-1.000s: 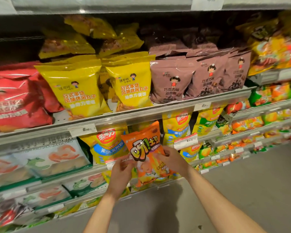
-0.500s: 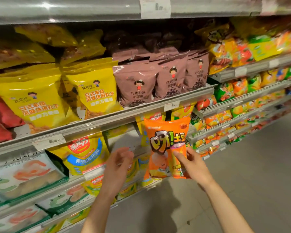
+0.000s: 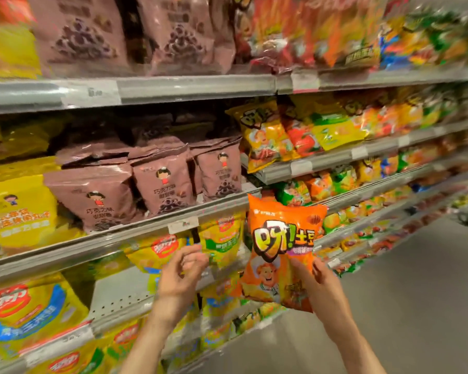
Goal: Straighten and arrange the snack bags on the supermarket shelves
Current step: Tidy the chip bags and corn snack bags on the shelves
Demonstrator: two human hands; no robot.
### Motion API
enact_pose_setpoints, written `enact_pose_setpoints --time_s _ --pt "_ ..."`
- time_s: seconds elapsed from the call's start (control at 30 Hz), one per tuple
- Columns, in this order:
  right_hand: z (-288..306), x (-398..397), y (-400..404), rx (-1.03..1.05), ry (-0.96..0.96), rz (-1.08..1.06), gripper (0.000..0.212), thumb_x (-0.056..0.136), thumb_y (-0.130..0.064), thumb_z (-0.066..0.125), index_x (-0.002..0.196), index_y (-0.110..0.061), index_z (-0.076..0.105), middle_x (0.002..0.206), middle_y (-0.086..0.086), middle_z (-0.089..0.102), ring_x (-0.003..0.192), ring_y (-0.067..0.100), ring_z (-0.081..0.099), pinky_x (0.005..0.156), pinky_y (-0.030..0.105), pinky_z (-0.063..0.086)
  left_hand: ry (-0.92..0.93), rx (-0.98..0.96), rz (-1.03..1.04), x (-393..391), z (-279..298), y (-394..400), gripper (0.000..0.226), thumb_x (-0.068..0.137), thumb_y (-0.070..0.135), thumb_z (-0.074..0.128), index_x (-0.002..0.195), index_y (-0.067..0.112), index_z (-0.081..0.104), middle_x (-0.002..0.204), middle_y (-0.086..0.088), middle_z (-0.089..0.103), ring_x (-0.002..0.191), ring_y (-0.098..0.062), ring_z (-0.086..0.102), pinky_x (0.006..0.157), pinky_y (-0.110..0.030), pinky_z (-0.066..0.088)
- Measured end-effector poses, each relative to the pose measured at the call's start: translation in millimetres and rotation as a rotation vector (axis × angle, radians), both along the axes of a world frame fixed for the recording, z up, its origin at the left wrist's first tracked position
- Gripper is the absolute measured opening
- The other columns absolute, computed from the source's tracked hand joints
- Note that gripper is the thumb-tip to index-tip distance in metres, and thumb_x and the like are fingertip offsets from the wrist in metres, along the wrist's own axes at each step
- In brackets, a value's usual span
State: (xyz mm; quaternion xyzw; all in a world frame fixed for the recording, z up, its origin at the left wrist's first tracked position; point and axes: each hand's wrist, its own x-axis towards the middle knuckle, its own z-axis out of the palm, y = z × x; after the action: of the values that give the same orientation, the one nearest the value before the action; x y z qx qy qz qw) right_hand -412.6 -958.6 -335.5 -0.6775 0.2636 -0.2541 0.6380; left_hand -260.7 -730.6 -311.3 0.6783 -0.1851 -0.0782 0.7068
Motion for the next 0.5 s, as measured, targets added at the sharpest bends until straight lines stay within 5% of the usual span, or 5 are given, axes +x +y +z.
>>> enact_pose_setpoints --time_s 0.07,0.2,0.4,0.5 --pt "4.7 -10.4 -30.5 -0.009 -0.021 -0.011 0.017 0.095 -0.044 0.066 0.108 -0.036 0.073 0.1 -0.005 0.079 0.091 0.014 0.077 0.068 0.026 0.06 -0.016 -0.008 -0.007 -6.1 5.4 -33.3 0.02 0.095 -0.009 0.062 0.11 0.003 0.064 0.093 -0.021 0.064 0.09 -0.028 0.057 0.087 -0.041 0.045" --pt "16.7 -21.2 -78.2 -0.005 -0.05 -0.071 0.01 0.093 -0.038 0.068 0.099 -0.038 0.076 0.093 -0.008 0.079 0.084 0.008 0.075 0.06 0.016 0.055 -0.035 0.003 -0.03 -8.8 16.4 -85.4 0.019 0.096 -0.006 0.062 0.104 0.011 0.065 0.091 -0.02 0.062 0.089 -0.028 0.054 0.083 -0.039 0.043" --pt "24.7 -12.5 -142.7 0.002 -0.063 -0.099 0.016 0.091 -0.039 0.069 0.102 -0.03 0.076 0.094 -0.006 0.08 0.084 0.009 0.076 0.061 0.015 0.054 -0.078 0.012 -0.054 10.8 34.5 -151.1 0.023 0.089 0.03 0.079 0.107 0.019 0.071 0.101 -0.025 0.072 0.088 -0.018 0.064 0.086 -0.038 0.053" --pt "31.8 -2.1 -176.4 -0.007 -0.064 -0.111 0.024 0.087 -0.045 0.069 0.102 -0.027 0.075 0.094 -0.004 0.08 0.082 0.008 0.076 0.061 0.017 0.055 -0.073 0.01 -0.045 28.4 41.2 -189.9 0.019 0.088 0.028 0.074 0.107 0.024 0.071 0.1 -0.016 0.075 0.097 -0.024 0.069 0.095 -0.044 0.053"
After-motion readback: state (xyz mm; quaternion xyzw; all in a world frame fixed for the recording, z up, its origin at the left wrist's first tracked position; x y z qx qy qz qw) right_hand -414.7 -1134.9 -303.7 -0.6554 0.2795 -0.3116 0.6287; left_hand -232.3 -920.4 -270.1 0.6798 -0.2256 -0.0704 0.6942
